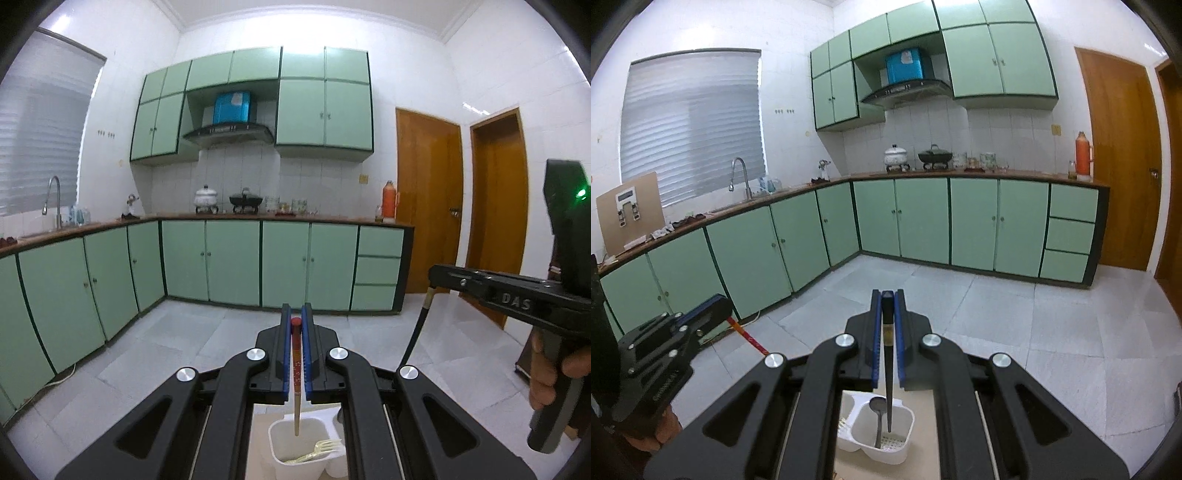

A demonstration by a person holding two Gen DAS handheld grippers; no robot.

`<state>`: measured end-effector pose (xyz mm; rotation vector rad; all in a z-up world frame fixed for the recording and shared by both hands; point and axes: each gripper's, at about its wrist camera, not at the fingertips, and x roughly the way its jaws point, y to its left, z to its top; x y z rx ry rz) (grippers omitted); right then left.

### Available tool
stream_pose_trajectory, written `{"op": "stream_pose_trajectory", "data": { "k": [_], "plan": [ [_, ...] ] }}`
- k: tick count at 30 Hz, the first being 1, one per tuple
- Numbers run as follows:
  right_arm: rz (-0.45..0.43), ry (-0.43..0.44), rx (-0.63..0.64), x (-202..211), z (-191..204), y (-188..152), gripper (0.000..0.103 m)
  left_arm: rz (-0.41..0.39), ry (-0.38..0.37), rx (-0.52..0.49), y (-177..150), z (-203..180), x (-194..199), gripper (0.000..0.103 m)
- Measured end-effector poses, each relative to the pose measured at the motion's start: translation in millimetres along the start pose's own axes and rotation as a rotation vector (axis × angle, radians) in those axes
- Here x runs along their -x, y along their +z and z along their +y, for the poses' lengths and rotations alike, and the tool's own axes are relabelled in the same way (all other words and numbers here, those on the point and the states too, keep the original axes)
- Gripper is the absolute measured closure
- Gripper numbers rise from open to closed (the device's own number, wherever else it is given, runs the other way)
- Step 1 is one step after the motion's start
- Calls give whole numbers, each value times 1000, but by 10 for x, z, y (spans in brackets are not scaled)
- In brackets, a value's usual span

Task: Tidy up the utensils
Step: 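Carry both chopsticks over the white holder and open both grippers to drop them, then move both open grippers back over the remaining chopsticks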

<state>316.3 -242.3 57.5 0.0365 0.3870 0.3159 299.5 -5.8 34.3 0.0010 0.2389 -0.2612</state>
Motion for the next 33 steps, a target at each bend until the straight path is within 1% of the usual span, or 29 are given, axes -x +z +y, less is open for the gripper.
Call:
{"op": "stream_pose_trajectory", "data": {
  "k": [5,8,10,11,12,13,14,16,18,20,21,23,25,29,33],
  "plan": [
    [68,12,-15,-233,-41,-227,97,92,-7,3,-223,18,-253,98],
    [98,5,-15,-286,-28,-326,95,118,-3,4,-294,38,-283,96],
    [98,-2,-16,-263,-26,-381,91,119,-3,-1,-306,33,-236,89],
    [94,-5,-19,-236,-27,-397,84,114,-2,-3,-299,39,-212,83],
    [87,-10,-25,-196,-31,-411,79,109,-1,-5,-293,39,-175,79],
    [72,-18,-32,-134,-37,-412,70,105,1,-7,-282,39,-143,77],
    [61,-22,-35,-87,-36,-419,66,101,5,-7,-270,38,-76,74],
    [32,-33,-38,51,-42,-418,64,94,9,2,-251,49,36,72],
    [-1,-47,-46,227,-44,-449,58,80,14,10,-235,60,159,66],
    [-30,-62,-56,404,-33,-507,50,64,18,16,-246,60,343,60],
    [-47,-67,-59,530,-18,-572,47,59,21,16,-252,53,409,57],
    [-79,-84,-64,756,25,-727,38,60,28,18,-324,52,581,55],
    [-96,-96,-76,923,38,-887,34,68,24,33,-446,54,760,54],
    [-91,-122,-119,1217,89,-1348,28,104,34,50,-724,53,1013,50],
    [-71,-150,-145,1406,155,-1749,26,142,69,54,-1067,55,1234,49]
  ]
}}
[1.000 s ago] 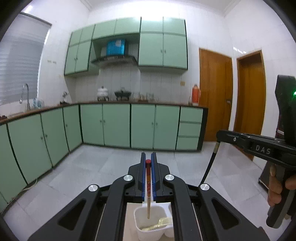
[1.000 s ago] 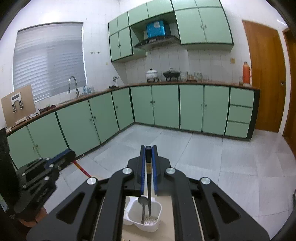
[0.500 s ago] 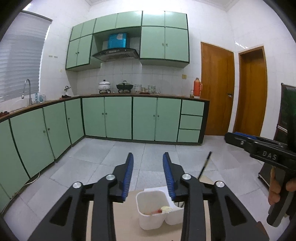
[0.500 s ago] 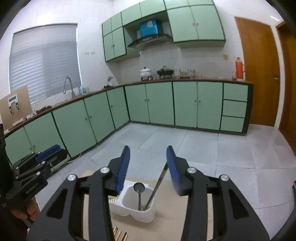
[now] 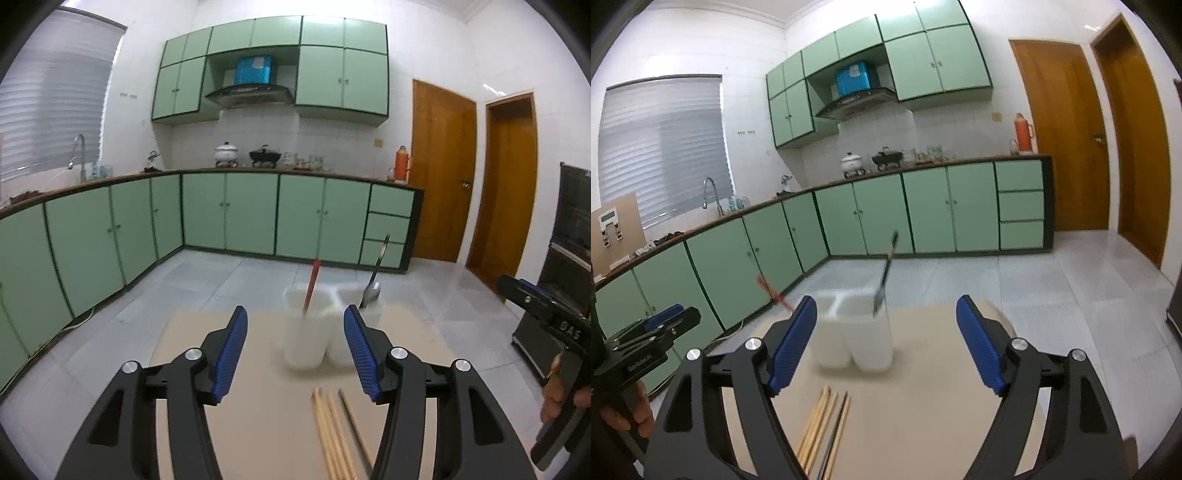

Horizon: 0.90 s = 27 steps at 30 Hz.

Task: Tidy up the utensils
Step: 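Move both open grippers back over the remaining chopsticks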

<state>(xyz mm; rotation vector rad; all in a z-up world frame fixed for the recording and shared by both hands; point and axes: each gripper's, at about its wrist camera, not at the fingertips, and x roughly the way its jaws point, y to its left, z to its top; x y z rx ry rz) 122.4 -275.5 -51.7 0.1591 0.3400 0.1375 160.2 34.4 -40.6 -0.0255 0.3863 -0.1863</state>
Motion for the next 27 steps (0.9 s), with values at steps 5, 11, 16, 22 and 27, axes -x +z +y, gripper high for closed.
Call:
{"op": "stream_pose_trajectory", "data": {
  "k": [5,11,16,22,27],
  "plan": [
    [11,-52,10,216,43,-487,25,28,42,-20,-463,3,156,48],
    [95,-56,37,274,189,-1037,25,82,44,-45,-899,-24,221,48],
    [182,-47,64,280,376,-1512,36,96,61,-24,-1187,-42,305,48],
    [241,-22,81,279,567,-1781,47,110,61,-16,-1353,-84,362,48],
    [264,-18,97,296,689,-1933,54,109,81,-1,-1398,3,404,48]
  ]
}}
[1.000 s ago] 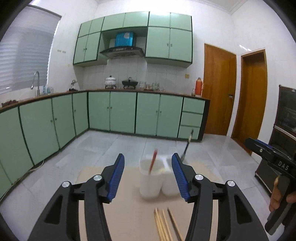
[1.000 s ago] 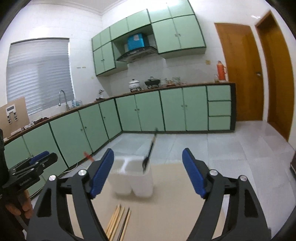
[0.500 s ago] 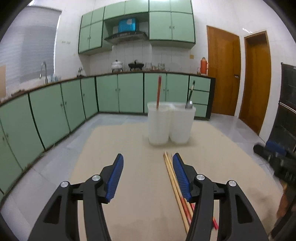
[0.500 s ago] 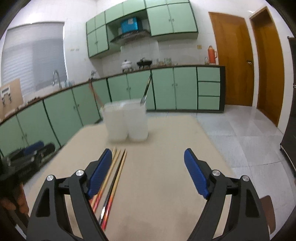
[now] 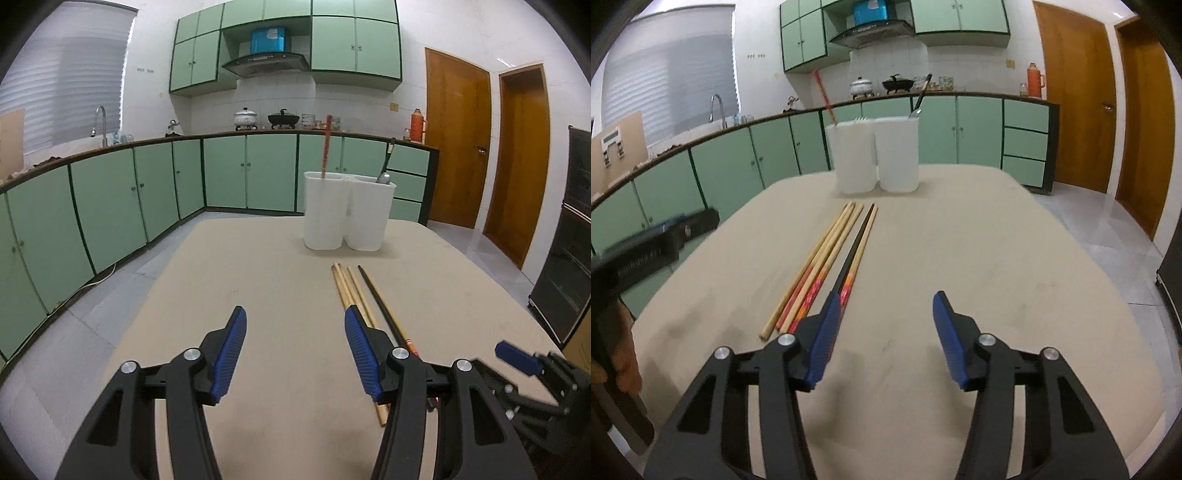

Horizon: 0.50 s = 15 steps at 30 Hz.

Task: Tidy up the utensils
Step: 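Move both open grippers back over the remaining chopsticks, then grasp a red-patterned chopstick with the right gripper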

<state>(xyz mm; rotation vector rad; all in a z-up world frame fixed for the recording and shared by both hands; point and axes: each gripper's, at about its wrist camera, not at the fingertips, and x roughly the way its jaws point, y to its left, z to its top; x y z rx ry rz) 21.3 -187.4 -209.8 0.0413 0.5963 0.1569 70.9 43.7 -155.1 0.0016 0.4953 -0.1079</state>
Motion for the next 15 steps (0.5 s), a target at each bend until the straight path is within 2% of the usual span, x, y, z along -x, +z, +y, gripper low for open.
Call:
{"op": "stream_pose_trajectory", "data": {
  "k": [9,15],
  "plan": [
    [55,25,85,-90,252,-94,69,12,16,16,-71,111,40,48],
    [71,-16,89,-144,233,-124,74,18,0,27,-91,100,47,48]
  ]
}}
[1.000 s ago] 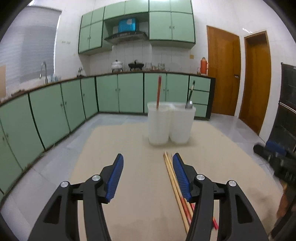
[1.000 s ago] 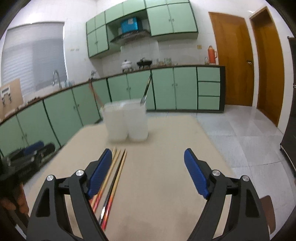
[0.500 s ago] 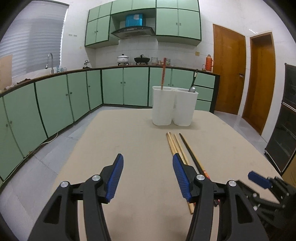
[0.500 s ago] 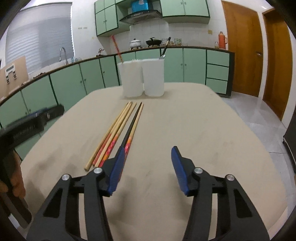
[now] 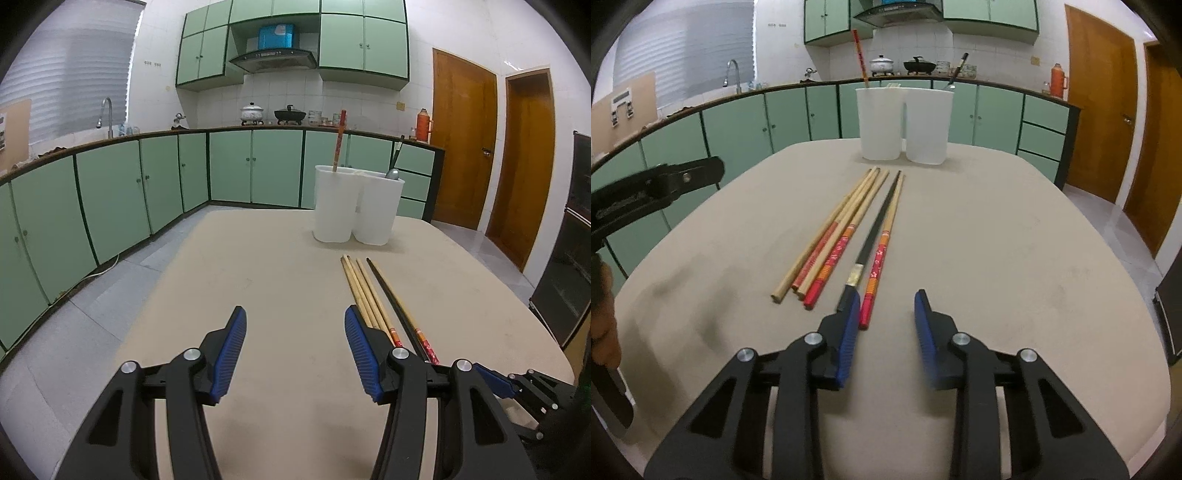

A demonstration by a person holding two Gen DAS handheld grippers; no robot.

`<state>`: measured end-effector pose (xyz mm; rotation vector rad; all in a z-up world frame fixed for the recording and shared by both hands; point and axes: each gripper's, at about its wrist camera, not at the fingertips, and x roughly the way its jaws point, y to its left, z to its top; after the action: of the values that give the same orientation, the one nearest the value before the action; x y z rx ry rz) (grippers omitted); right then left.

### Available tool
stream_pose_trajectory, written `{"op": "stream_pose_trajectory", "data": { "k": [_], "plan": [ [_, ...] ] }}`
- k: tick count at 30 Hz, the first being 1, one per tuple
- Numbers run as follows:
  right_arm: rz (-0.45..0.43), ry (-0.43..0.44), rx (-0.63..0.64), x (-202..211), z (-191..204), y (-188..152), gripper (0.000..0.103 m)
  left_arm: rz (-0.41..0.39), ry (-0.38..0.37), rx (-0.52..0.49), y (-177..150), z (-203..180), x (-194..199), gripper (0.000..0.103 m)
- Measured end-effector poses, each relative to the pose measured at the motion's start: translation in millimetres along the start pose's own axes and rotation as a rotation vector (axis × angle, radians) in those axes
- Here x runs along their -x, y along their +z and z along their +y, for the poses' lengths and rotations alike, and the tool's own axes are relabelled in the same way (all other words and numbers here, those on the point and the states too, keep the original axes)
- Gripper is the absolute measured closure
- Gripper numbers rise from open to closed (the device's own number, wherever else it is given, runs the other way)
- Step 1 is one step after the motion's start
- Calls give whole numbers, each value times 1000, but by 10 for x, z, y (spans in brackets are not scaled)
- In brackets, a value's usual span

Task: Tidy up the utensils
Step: 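Grasp a red-patterned chopstick with the right gripper, then grasp a plain wooden chopstick with the left gripper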

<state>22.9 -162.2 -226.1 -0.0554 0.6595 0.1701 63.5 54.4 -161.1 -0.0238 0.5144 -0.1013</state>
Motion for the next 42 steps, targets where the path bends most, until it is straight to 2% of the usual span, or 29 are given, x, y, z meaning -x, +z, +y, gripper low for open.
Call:
{"op": "stream_pose_trajectory", "data": {
  "k": [3,11,16,24,31,36,42],
  "plan": [
    [5,-12,-8,-15,-44,-6,74,10,-8,13,-17,-14,-4,48],
    [2,5,19,-53,-13,-28,96,35,-23,30,-64,-104,-3,48],
    [-1,4,8,-56,-46,-17,98,47,-34,24,-105,-192,5,48],
    [-30,-95,-76,-10,-435,50,98,101,-47,11,-203,-390,-72,48],
    [-33,-86,-111,14,-614,38,98,178,-34,-29,-319,-531,-228,51],
    [-33,-69,-119,23,-653,40,98,234,-36,-22,-381,-545,-336,60],
    [-34,-61,-130,29,-677,36,98,254,-44,-35,-393,-613,-383,61]
  ]
}}
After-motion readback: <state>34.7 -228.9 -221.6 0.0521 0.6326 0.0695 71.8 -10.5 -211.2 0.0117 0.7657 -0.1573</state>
